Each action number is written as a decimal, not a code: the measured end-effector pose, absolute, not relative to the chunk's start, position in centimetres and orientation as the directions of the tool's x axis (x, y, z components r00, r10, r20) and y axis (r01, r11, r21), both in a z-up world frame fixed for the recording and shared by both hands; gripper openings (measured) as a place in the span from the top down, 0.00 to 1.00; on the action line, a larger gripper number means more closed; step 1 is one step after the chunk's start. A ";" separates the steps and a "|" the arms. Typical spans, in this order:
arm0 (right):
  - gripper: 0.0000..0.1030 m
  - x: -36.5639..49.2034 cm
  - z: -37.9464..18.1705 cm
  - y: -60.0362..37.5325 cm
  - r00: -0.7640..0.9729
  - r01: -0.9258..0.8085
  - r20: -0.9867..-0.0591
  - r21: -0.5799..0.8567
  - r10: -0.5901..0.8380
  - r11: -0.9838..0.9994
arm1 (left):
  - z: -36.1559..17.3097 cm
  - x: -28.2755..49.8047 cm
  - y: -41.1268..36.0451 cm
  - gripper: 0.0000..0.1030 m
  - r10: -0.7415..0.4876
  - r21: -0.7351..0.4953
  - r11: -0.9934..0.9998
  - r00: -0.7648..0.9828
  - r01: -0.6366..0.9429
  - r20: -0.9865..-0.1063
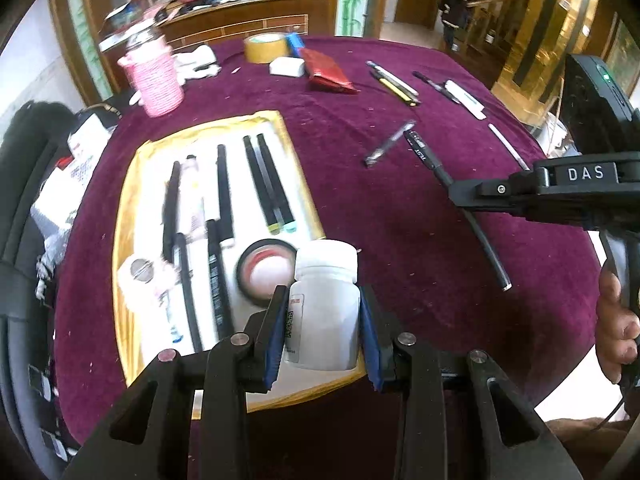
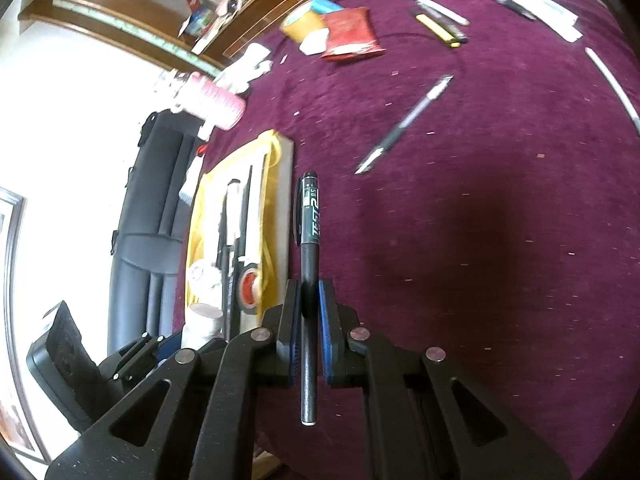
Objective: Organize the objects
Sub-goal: 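Carry the white pill bottle and black pen toward the tray with both tools, then lower the pill bottle and pen into the tray beside the pom-pom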
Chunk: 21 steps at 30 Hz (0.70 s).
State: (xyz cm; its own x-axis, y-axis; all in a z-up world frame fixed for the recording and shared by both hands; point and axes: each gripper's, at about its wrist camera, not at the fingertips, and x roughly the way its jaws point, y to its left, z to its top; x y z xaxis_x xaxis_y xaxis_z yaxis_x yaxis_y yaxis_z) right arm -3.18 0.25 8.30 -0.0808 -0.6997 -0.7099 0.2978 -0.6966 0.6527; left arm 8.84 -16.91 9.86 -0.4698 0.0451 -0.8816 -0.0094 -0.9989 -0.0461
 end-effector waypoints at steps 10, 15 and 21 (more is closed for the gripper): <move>0.93 -1.6 8.2 -5.1 -0.016 0.355 -0.711 0.653 -0.703 -0.669 | 9.4 10.5 -22.6 0.72 0.019 -0.071 -0.993 -0.465 0.094 -0.885; 0.93 -1.1 7.8 -7.2 0.009 0.362 -0.716 0.653 -0.698 -0.665 | 8.8 10.8 -24.6 0.72 0.011 -0.076 -0.989 -0.460 0.123 -0.888; 0.93 -0.4 7.2 -9.8 0.042 0.375 -0.723 0.651 -0.689 -0.660 | 7.3 10.7 -26.9 0.72 0.016 -0.092 -0.984 -0.439 0.153 -0.898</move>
